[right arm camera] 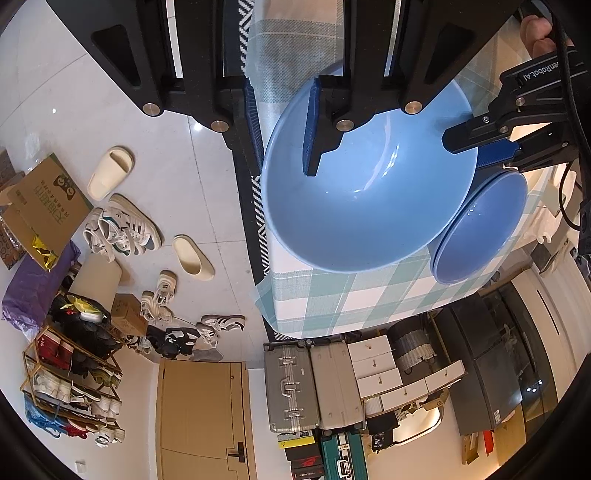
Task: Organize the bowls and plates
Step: 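Close the left gripper on the rim of the light-blue bowl, then lift the light-blue bowl with the left gripper and lower it into the darker bowl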
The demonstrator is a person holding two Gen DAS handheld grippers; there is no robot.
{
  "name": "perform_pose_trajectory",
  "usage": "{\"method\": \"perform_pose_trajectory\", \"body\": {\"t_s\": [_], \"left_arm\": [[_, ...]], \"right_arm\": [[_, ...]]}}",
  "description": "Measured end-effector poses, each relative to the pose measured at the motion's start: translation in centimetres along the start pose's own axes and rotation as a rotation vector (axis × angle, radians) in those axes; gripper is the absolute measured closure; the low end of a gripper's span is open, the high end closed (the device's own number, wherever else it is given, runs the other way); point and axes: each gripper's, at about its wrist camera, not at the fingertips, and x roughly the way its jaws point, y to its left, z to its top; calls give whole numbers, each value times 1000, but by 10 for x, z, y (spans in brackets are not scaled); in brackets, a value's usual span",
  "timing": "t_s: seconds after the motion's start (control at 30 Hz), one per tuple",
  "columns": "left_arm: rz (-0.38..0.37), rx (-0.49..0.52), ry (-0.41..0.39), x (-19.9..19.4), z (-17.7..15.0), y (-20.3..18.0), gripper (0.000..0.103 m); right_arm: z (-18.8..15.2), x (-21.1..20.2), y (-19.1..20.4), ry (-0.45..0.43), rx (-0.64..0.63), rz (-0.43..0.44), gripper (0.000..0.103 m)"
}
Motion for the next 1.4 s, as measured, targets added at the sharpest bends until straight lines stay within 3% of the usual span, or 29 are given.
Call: {"method": "perform_pose_trajectory", "body": {"t_s": [0.8,1.4], "left_arm": [[21,35,-125,-99,12,4,73],[63,18,-199,-184,22,33,73]], "right_arm": [[23,-72,47,-121,-45,-6,81],[48,-100,102,-182,-88,26,81]]}}
